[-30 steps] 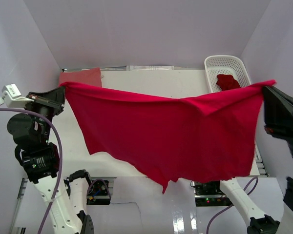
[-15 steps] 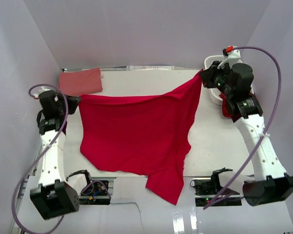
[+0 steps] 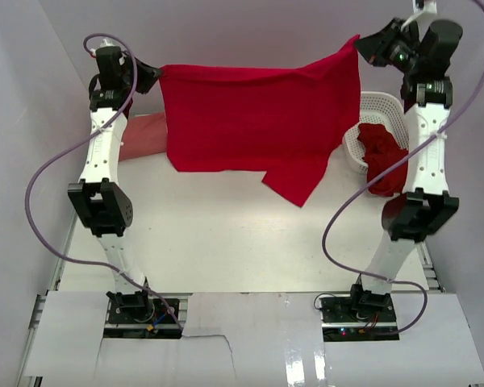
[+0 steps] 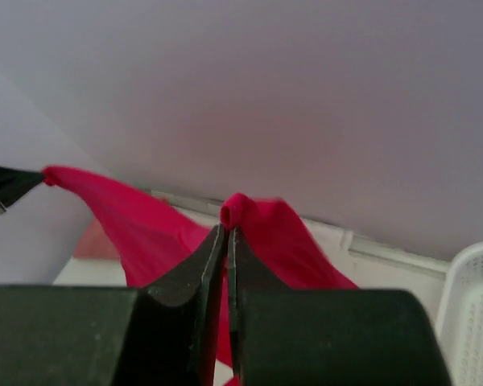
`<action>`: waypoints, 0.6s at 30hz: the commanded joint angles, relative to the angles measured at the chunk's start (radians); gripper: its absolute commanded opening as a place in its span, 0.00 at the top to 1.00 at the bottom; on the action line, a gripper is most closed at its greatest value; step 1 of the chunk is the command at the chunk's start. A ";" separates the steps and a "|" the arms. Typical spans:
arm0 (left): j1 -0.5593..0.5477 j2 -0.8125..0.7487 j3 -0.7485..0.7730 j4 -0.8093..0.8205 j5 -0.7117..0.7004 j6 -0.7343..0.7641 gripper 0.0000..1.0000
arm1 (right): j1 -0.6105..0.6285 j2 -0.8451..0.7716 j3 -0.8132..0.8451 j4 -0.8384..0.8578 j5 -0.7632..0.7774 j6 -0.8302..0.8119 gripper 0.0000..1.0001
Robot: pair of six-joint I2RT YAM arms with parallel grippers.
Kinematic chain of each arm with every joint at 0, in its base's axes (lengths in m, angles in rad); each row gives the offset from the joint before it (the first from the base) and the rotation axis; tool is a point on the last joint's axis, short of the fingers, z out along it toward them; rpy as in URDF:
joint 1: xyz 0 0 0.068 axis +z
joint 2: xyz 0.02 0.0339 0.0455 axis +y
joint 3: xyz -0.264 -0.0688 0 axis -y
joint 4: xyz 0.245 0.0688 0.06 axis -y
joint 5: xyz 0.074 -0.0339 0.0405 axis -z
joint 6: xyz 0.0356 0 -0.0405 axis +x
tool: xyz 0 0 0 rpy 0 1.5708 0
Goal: Fold and stack the t-shirts
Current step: Flatten out the tshirt
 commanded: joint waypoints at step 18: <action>-0.046 -0.994 -1.268 -0.117 0.099 0.108 1.00 | 0.376 -1.058 -1.534 -0.086 0.149 0.003 0.92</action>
